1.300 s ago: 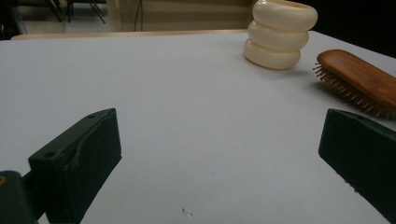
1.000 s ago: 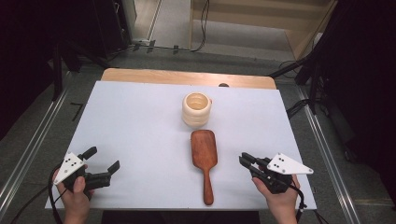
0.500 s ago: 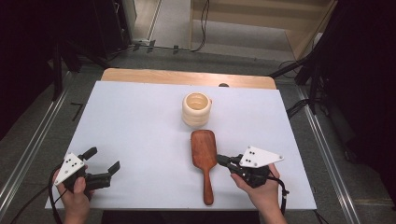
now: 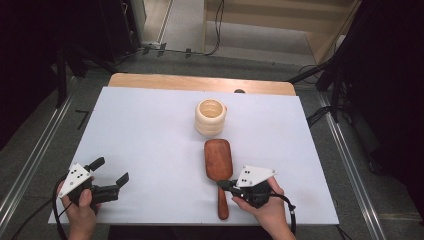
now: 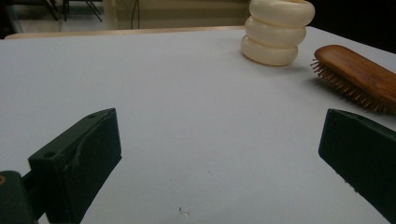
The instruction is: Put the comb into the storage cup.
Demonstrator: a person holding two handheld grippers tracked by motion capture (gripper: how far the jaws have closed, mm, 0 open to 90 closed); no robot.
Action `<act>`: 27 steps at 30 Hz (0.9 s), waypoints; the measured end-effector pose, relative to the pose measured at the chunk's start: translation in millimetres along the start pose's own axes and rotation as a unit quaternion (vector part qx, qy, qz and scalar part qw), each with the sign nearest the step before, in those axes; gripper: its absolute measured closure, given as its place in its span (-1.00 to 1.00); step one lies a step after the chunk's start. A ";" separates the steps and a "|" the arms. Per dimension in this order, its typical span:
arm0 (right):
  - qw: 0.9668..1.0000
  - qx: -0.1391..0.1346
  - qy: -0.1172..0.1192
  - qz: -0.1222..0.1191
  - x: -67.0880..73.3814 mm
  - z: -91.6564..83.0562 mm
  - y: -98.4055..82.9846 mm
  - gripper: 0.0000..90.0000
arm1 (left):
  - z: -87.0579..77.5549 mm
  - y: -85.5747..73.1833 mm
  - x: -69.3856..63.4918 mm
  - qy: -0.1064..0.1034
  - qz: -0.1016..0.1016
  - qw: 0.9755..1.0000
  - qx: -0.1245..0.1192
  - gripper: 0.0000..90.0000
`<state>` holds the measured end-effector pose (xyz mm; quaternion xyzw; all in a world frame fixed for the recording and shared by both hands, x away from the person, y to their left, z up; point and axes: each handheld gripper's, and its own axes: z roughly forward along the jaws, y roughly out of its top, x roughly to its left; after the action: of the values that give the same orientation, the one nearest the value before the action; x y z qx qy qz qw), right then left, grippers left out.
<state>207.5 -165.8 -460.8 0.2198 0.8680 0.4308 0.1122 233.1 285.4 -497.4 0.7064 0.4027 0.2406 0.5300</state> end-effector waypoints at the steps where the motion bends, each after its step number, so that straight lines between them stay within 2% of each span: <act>1: 1.000 0.006 0.004 0.001 0.7 1.6 -1.2 0.96 | 0.0 0.0 0.0 0.000 0.000 1.000 0.000 -1.00; 6: 0.999 0.036 0.010 -0.006 5.5 12.6 -5.7 0.96 | 0.1 0.0 0.0 -0.001 0.000 1.000 0.001 -1.00; 10: 0.998 0.055 0.027 -0.011 8.1 19.5 -7.7 0.96 | 0.3 -0.1 -0.1 -0.001 -0.001 1.000 0.001 -1.00; 14: 0.996 0.082 0.035 -0.024 14.6 29.4 -8.0 0.96 | 0.7 0.1 -0.1 -0.002 0.001 1.000 0.002 -1.00; 18: 0.994 0.098 0.043 -0.039 20.5 35.9 -7.8 0.96 | 0.6 0.0 -0.1 -0.003 0.002 1.000 0.003 -1.00; 27: 0.990 0.123 0.049 -0.048 23.5 42.0 -9.8 0.96 | 0.8 0.1 -0.2 -0.004 0.003 1.000 0.003 -1.00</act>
<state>200.2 -130.3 -494.1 0.1686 0.9283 0.3256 0.0620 233.6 284.8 -497.6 0.7102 0.3998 0.2379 0.5284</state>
